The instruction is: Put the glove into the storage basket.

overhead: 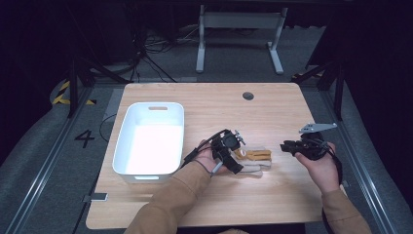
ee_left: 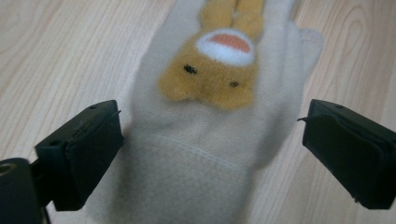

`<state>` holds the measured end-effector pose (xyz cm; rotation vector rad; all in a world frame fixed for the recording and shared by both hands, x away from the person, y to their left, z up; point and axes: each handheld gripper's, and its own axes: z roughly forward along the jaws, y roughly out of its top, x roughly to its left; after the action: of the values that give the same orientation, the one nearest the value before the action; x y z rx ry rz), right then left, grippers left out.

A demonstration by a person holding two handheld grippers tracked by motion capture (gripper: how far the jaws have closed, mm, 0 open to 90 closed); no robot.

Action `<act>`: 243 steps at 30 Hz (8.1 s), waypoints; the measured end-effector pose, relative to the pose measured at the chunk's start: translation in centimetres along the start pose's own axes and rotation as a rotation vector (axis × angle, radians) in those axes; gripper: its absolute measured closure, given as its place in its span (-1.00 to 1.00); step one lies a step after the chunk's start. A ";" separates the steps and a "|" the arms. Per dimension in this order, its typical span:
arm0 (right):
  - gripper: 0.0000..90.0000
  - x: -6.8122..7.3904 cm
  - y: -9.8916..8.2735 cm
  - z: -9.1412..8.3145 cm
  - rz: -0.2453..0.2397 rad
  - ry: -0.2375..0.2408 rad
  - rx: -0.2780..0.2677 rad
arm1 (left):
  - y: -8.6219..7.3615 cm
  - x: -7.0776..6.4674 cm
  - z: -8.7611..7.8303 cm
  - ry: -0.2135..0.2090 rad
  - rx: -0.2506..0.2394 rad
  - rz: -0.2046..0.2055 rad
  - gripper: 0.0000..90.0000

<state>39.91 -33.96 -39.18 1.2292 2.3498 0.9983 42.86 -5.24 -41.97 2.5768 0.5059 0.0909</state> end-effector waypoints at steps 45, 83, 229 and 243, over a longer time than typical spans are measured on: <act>0.50 -0.1 -0.4 0.4 0.011 0.041 0.003 | -0.1 -0.7 2.6 -0.008 0.075 0.051 -0.35; 0.50 -1.2 0.2 0.6 0.036 0.046 -0.017 | 0.4 -1.2 -3.1 0.021 0.022 -0.131 0.57; 0.46 -3.0 1.2 4.3 0.054 0.080 0.026 | -17.5 11.5 -10.8 0.252 0.086 -1.107 -0.08; 0.45 -3.1 1.2 4.2 0.053 0.079 0.023 | -16.5 10.7 -11.2 0.222 0.127 -1.074 -0.54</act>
<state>44.73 -34.11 -41.43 1.2886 2.4061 1.0581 45.47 17.15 -40.74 2.0728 1.9215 -0.0356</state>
